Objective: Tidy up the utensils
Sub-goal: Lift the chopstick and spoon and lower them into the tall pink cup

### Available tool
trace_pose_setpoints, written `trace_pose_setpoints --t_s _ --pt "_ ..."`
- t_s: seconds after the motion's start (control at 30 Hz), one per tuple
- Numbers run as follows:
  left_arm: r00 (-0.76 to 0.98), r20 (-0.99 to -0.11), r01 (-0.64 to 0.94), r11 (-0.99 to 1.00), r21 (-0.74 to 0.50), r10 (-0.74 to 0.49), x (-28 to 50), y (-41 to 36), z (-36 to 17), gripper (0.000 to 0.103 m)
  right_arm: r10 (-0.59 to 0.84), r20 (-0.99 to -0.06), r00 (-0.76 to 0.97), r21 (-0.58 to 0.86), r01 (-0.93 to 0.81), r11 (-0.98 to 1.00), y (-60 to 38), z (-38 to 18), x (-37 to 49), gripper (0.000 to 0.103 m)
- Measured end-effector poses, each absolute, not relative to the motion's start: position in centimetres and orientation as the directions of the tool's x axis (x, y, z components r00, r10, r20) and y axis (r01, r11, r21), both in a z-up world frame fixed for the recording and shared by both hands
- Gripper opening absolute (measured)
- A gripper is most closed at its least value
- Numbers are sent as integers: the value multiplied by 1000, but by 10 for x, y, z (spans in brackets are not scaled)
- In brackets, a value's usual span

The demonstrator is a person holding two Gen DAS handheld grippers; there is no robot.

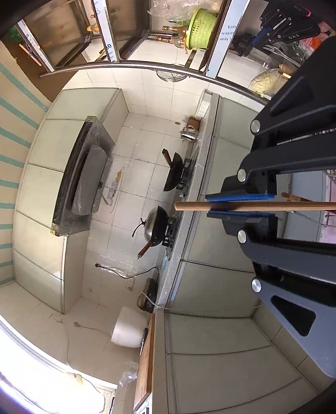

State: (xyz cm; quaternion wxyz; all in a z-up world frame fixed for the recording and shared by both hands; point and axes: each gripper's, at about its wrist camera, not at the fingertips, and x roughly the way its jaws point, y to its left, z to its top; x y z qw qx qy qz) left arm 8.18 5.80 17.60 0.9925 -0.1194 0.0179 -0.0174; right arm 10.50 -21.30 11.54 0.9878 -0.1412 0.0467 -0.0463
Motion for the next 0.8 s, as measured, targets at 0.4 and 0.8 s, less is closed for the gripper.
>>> trace_pose_setpoints --t_s 0.4,0.8 --pt "999 36 11 987 -161 -5 86 42 130 6 -75 -164 983 -285 26 958 -206 83 112 2" --pt "992 -96 69 986 -151 -84 76 37 83 6 -38 -256 966 -233 -24 972 -207 55 109 2"
